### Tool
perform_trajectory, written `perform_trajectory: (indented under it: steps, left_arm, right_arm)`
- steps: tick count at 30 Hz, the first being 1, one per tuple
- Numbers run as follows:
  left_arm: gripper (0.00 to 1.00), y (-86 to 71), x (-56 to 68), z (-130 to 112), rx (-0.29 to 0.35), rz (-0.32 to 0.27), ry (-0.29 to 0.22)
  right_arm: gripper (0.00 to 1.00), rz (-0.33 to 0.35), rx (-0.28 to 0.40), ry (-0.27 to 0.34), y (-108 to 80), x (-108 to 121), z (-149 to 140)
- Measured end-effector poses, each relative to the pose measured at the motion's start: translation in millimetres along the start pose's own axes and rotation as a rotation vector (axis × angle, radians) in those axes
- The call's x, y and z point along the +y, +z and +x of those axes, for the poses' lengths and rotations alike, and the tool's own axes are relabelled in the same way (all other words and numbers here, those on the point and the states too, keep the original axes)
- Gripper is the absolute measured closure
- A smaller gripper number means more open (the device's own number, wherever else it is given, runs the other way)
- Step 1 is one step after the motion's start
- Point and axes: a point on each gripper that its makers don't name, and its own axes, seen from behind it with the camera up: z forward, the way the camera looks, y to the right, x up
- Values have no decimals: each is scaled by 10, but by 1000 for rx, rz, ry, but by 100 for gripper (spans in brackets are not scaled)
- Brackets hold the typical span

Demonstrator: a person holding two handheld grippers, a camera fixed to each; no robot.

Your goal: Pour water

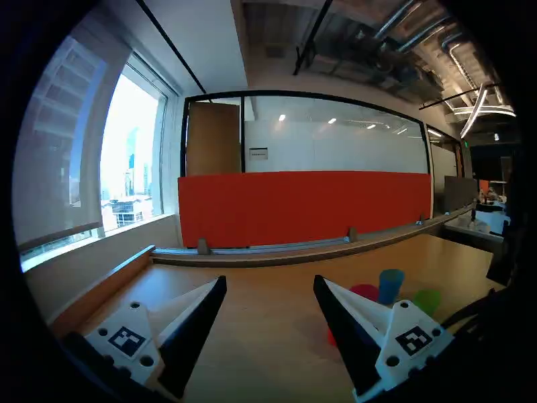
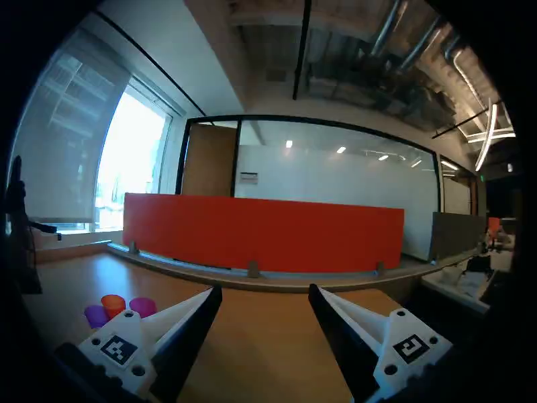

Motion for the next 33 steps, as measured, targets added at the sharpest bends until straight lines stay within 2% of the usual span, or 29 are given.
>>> perform_trajectory:
  steps: [14, 20, 33]
  left_arm:
    - [4, 54, 12, -1, -10, -19, 5]
    - [4, 85, 60, 0, -16, -39, 14]
    - [4, 135, 157, -18, -45, -97, 41]
  right_arm:
    - [0, 7, -10, -26, 31, -3, -7]
    - [0, 19, -19, -34, 56, -20, -39]
    - [0, 91, -55, -57, 66, -113, -83]
